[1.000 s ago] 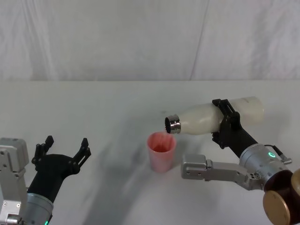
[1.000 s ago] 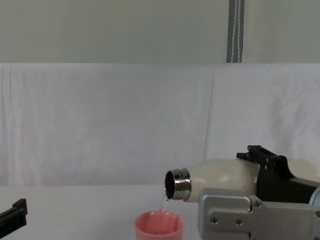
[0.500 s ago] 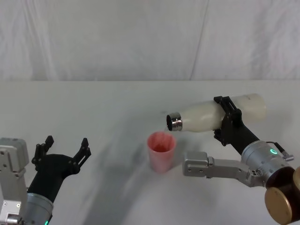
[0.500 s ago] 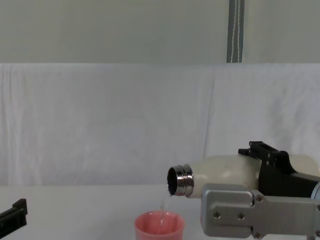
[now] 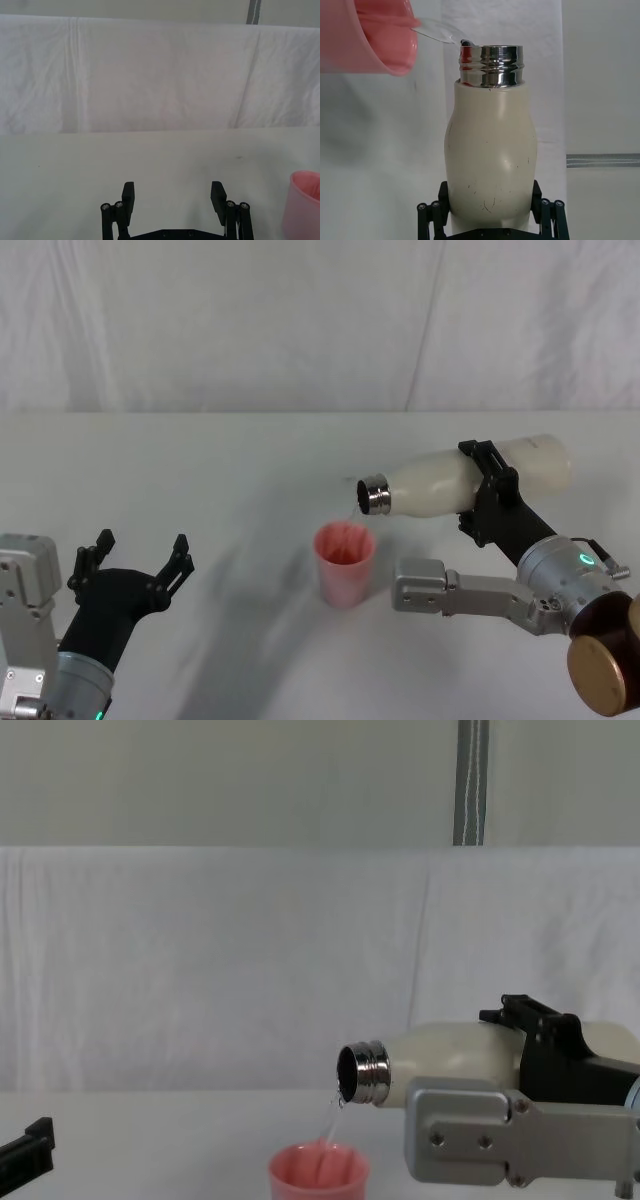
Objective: Grasp the thermos with one hand and pour water into the cup lid.
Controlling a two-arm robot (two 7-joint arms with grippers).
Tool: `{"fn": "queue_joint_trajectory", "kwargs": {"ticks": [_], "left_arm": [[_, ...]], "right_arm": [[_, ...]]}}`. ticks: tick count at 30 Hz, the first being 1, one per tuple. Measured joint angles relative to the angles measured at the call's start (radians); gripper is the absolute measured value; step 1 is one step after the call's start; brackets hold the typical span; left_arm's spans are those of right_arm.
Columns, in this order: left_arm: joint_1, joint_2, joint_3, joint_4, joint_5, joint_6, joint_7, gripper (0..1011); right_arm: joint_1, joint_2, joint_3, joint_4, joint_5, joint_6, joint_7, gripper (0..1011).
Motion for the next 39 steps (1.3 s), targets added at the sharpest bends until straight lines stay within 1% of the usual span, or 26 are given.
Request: {"fn": "queue_joint_trajectory", "kwargs": {"ticks": [19, 39], "left_arm": [[0.0, 0.0, 0.0, 0.0, 0.0, 0.0, 0.0, 1001], [0.0, 0.0, 0.0, 0.0, 0.0, 0.0, 0.0, 1001]], "right_arm": [[0.0, 0.0, 0.004, -0.007, 0.001, 0.002, -0.002, 951], [-0.002, 0.0, -0.002, -0.011, -0.007, 0.005, -0.002, 951]]}}
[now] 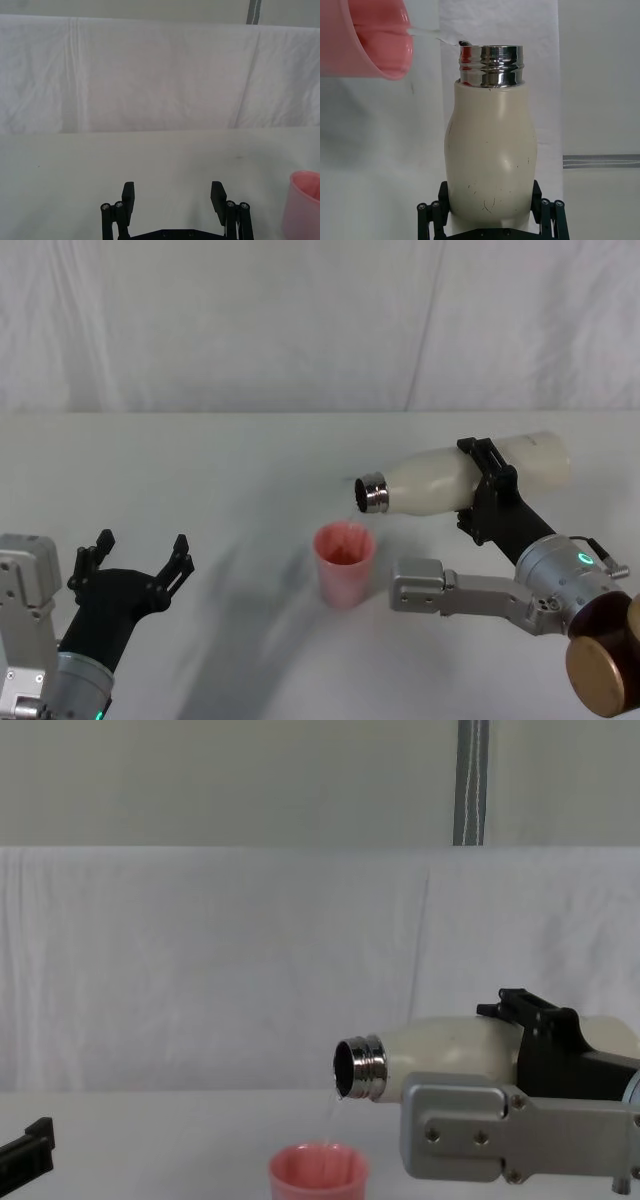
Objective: Grasp the thermos with one hand and pour water into the cup lid.
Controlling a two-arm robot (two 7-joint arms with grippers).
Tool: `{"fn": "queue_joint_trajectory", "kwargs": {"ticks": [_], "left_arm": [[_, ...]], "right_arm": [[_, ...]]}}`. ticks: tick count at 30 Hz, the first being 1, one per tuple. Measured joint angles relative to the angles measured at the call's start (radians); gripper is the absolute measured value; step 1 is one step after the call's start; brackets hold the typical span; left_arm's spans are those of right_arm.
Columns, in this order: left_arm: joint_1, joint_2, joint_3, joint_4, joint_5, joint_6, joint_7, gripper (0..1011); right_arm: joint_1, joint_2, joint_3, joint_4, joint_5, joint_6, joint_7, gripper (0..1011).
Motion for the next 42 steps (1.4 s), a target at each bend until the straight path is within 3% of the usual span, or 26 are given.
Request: {"fn": "queue_joint_trajectory", "kwargs": {"ticks": [10, 30, 34, 42], "left_arm": [[0.0, 0.0, 0.0, 0.0, 0.0, 0.0, 0.0, 1001], [0.0, 0.0, 0.0, 0.0, 0.0, 0.0, 0.0, 1001], [0.0, 0.0, 0.0, 0.0, 0.0, 0.0, 0.0, 1001], [0.0, 0.0, 0.0, 0.0, 0.0, 0.0, 0.0, 1001]], "right_arm": [[-0.006, -0.006, 0.002, -0.002, 0.011, -0.003, 0.0, 951], [-0.049, -0.047, 0.066, -0.013, 0.185, -0.095, -0.042, 951], [-0.062, -0.06, 0.092, -0.014, 0.245, -0.128, -0.058, 951], [-0.072, -0.071, 0.114, -0.014, 0.29, -0.159, -0.082, 951]]}}
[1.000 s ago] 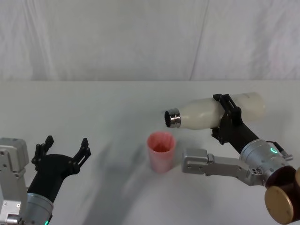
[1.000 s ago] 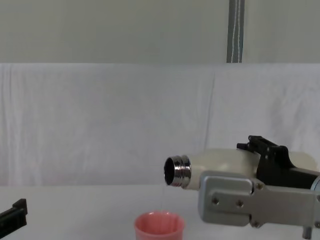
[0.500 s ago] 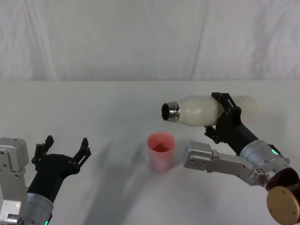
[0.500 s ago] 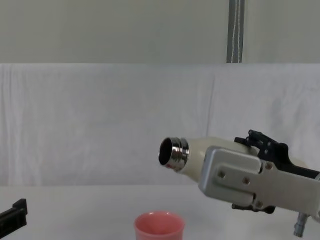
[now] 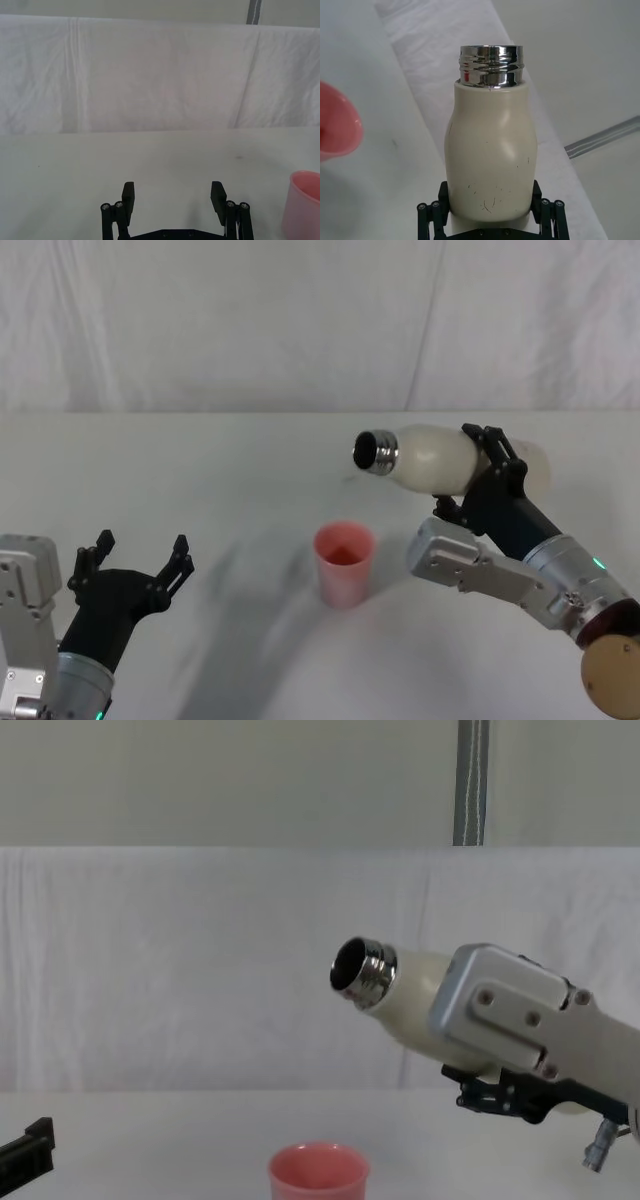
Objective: Grasp the thermos with one hand and pour water into the cup lid.
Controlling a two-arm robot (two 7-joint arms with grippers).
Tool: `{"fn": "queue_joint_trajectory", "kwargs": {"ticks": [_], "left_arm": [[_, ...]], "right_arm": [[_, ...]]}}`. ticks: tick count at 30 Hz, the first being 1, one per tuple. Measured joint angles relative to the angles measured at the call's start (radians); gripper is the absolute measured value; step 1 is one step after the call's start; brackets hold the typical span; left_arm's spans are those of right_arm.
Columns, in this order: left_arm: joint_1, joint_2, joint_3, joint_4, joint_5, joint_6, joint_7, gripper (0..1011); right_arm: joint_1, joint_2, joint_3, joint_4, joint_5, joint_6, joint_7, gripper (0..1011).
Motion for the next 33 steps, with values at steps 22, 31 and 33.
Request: {"fn": "queue_joint_trajectory", "kwargs": {"ticks": [22, 31, 33], "left_arm": [[0.0, 0.0, 0.0, 0.0, 0.0, 0.0, 0.0, 1001], [0.0, 0.0, 0.0, 0.0, 0.0, 0.0, 0.0, 1001], [0.0, 0.0, 0.0, 0.0, 0.0, 0.0, 0.0, 1001]], "right_arm": [[-0.076, -0.12, 0.197, 0.005, 0.417, -0.111, 0.021, 951], [-0.093, -0.156, 0.256, 0.013, 0.545, -0.119, 0.049, 951], [-0.096, -0.161, 0.266, 0.013, 0.562, -0.119, 0.05, 951]]}}
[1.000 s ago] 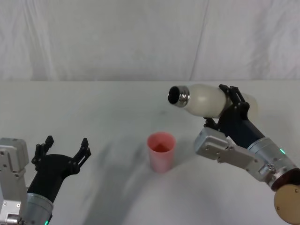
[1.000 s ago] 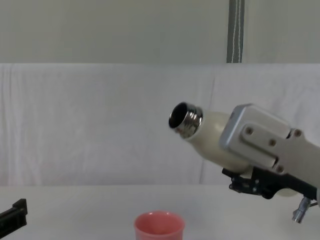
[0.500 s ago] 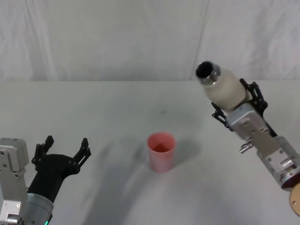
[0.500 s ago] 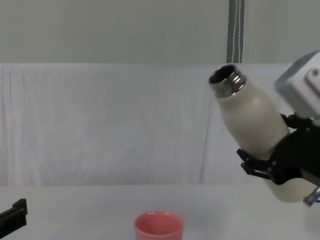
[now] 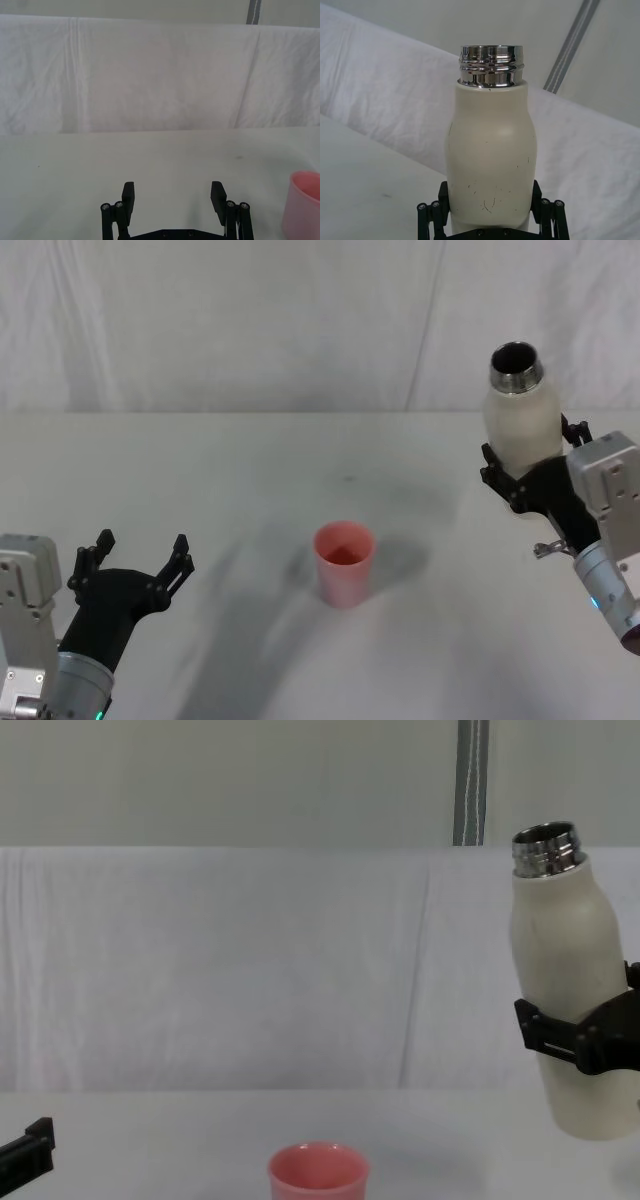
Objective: Grasp the thermos with one hand and pour water into the cup lid.
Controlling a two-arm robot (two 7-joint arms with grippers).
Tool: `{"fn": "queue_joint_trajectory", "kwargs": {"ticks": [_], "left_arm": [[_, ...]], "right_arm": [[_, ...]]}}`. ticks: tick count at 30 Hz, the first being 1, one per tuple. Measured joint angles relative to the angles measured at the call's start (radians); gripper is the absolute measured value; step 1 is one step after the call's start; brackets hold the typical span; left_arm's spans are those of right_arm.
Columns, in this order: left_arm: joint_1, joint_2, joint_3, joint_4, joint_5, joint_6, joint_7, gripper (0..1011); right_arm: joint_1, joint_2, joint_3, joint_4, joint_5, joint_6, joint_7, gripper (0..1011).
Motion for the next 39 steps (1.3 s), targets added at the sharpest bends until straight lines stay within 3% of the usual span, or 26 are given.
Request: {"fn": "queue_joint_trajectory", "kwargs": {"ticks": [14, 27, 39], "left_arm": [[0.0, 0.0, 0.0, 0.0, 0.0, 0.0, 0.0, 1001], [0.0, 0.0, 0.0, 0.0, 0.0, 0.0, 0.0, 1001], [0.0, 0.0, 0.0, 0.0, 0.0, 0.0, 0.0, 1001]], "right_arm": [[-0.013, -0.014, 0.043, -0.004, 0.074, 0.021, 0.017, 951], [-0.015, -0.017, 0.057, -0.004, 0.114, 0.039, 0.03, 951], [-0.016, -0.039, 0.077, 0.032, 0.19, 0.042, 0.037, 951]]}}
